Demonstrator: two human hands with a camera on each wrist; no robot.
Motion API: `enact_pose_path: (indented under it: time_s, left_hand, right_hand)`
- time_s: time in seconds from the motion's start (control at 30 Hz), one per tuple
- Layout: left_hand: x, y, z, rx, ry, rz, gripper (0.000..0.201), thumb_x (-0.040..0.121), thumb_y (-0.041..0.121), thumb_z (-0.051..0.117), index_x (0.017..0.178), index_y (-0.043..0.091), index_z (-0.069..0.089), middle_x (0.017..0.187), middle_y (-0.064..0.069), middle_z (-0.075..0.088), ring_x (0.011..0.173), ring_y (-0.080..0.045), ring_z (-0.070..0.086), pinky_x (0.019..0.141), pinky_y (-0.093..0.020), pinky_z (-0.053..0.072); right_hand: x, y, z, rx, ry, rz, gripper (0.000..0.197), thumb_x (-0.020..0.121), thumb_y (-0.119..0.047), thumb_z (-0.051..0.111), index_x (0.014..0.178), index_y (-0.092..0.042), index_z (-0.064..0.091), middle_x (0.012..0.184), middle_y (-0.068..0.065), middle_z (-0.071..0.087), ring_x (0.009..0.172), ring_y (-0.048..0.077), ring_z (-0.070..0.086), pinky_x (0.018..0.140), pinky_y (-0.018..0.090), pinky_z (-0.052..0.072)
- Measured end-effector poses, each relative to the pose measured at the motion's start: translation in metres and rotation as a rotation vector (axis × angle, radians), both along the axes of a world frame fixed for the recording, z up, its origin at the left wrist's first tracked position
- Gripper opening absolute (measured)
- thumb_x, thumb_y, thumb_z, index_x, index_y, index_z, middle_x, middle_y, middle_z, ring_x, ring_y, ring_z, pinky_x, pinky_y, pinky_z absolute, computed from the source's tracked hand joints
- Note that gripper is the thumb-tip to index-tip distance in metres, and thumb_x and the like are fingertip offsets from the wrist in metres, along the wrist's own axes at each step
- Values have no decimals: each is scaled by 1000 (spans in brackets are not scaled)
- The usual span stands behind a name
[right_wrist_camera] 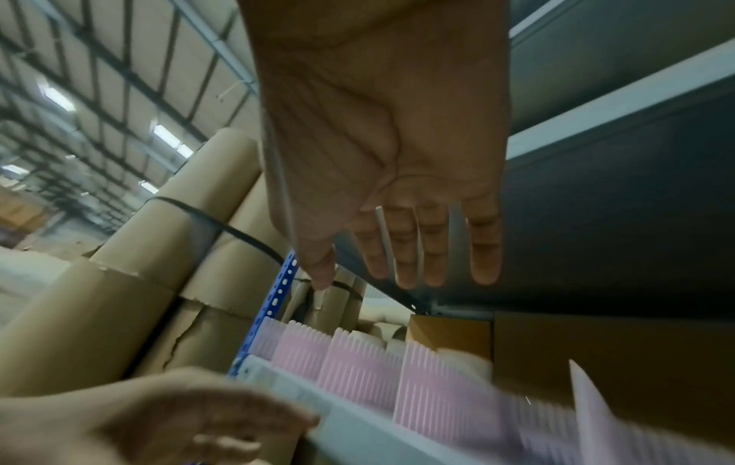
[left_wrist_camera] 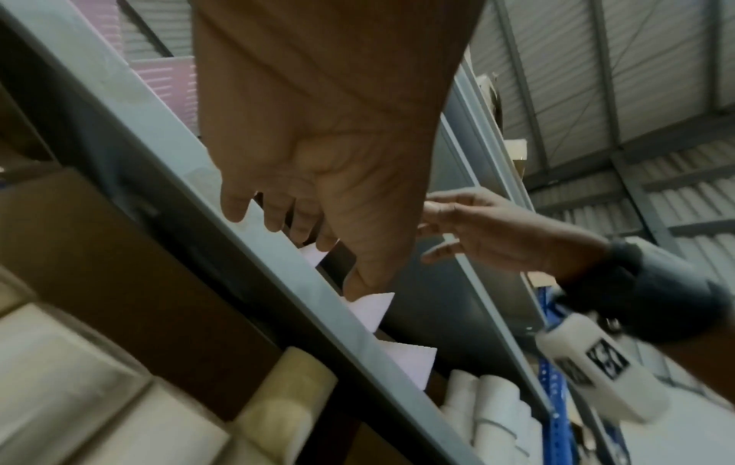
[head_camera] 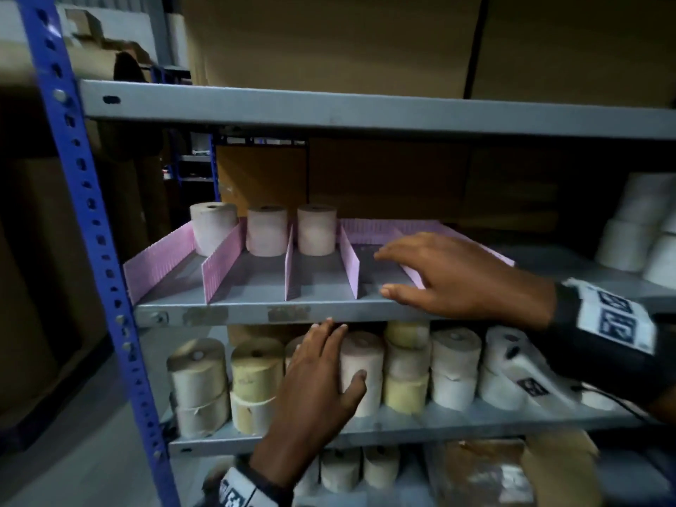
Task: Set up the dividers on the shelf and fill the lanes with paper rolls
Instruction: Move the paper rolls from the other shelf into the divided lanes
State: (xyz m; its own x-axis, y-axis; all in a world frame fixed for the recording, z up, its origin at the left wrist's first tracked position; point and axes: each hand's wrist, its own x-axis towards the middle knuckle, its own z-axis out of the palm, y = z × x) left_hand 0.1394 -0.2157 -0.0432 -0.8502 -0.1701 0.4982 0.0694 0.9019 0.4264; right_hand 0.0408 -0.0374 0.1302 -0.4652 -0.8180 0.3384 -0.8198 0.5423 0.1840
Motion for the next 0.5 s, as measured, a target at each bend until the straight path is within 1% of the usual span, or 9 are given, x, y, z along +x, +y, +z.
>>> enact_pose_path:
  time_s: [0.1,0.13,0.23,0.27,0.3,0.33,0.4,0.43,0.5]
  left_hand:
    - [20,31,-8,140,117,-67,64,92,39,67,150,22,45,159,7,38,148,-10,34,117,-22,27]
    - [25,42,-9,171,147,-78,61,92,38,68,147,21,48,155,8,43,145,-10,38,115,-22,30]
    - [33,75,-13,225,183,-137,56,91,35,68,142,18,54,146,4,53,136,-15,49,110,-34,43]
    - [32,86,-14,232,177,-156,55,91,34,69,142,19,54,145,4,54,136,-15,49,110,-34,43]
    - [31,94,-15,238,164,-171,55,92,35,69,142,20,53,145,5,53,136,-14,48,111,-31,41]
    - [29,103,-17,244,144,-189,55,93,38,67,143,24,51,145,8,52,136,-11,46,111,-25,38]
    - [22,124,-19,249,115,-231,54,94,45,62,144,32,46,144,17,47,134,-4,42,106,-15,33]
    - [16,136,-19,246,113,-259,52,94,46,62,142,35,46,142,20,46,132,-2,43,104,-13,33]
    - [6,155,-19,252,109,-302,50,93,42,66,139,35,50,139,19,49,130,-3,46,103,-15,36]
  right_hand:
    - [29,41,-25,-71,-57,-96,66,82,-74,32,134,-37,51,135,-14,57,123,8,51,93,34,49]
    - [35,52,-32,-82,-76,-122,64,83,-73,33,132,-37,52,132,-15,58,120,8,52,91,34,50]
    - [48,86,-51,-104,-108,-190,60,85,-69,37,128,-34,58,124,-14,63,113,8,56,88,31,50]
    - [49,100,-57,-120,-122,-214,59,85,-69,38,127,-34,59,122,-14,64,112,8,57,87,28,49]
    - [50,110,-62,-130,-142,-236,59,85,-69,39,127,-34,60,123,-14,64,113,7,57,88,26,48]
    - [49,122,-67,-126,-160,-262,61,84,-70,38,129,-34,59,125,-15,62,115,6,56,90,26,48]
    - [45,146,-73,-116,-175,-312,62,85,-71,37,129,-33,59,127,-16,61,117,5,55,93,26,48]
    - [42,161,-75,-128,-169,-331,61,85,-70,38,128,-33,60,126,-16,61,116,6,56,92,25,48]
    - [34,184,-77,-147,-167,-364,59,85,-70,39,126,-34,61,127,-17,62,114,4,57,92,24,48]
